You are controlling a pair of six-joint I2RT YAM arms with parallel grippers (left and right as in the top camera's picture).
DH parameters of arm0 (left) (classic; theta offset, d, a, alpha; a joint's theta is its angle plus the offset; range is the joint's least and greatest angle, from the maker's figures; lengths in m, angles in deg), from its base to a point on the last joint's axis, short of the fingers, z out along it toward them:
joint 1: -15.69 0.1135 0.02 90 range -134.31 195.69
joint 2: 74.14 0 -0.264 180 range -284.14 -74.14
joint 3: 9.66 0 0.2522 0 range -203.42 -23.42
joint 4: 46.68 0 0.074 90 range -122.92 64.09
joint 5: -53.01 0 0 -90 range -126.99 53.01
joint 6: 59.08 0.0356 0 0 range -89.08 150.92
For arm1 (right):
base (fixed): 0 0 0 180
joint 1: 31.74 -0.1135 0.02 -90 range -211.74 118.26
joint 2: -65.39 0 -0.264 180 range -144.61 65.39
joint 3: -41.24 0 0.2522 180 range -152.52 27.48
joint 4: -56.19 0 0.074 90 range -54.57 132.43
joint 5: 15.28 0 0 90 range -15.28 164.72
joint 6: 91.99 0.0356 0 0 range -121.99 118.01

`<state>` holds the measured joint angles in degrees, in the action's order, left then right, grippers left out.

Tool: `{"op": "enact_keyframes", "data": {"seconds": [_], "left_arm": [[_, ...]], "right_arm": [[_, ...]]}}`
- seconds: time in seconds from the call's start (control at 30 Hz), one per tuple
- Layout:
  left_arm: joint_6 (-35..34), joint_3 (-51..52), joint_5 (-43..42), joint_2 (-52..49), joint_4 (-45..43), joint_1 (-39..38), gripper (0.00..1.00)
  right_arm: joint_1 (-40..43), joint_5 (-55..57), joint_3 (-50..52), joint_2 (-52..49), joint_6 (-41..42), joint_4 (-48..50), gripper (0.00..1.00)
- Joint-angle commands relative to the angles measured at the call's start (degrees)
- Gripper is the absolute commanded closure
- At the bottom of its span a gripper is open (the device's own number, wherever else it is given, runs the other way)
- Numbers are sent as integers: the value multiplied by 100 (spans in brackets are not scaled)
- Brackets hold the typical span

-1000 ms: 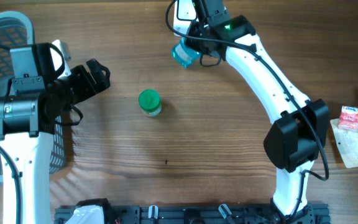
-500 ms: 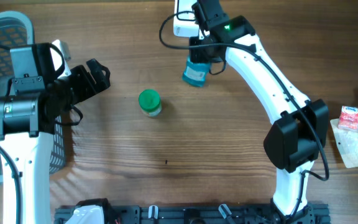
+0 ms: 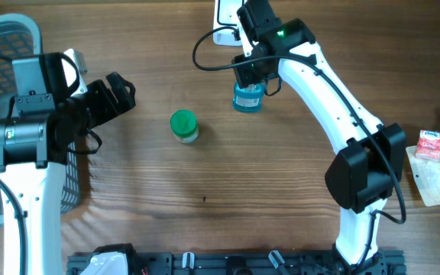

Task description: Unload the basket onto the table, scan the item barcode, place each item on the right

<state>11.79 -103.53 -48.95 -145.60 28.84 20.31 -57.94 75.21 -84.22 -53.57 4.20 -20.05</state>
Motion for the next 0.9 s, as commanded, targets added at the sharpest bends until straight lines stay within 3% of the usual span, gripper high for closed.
{"op": "enact_keyframes", "data": {"seconds": [0.0,0.47,0.63,0.87], "left_arm": [[72,-83,7,20,2,42,0],[74,-85,7,20,2,42,0],[72,-83,7,20,2,42,0],[74,-83,7,20,2,42,0]], "right_arm": [[-9,55,-37,122,144,50,35],[-9,59,-37,122,319,245,28],[-9,529,-92,122,1541,142,0],[-9,498,-734,122,2804,-837,0]]}}
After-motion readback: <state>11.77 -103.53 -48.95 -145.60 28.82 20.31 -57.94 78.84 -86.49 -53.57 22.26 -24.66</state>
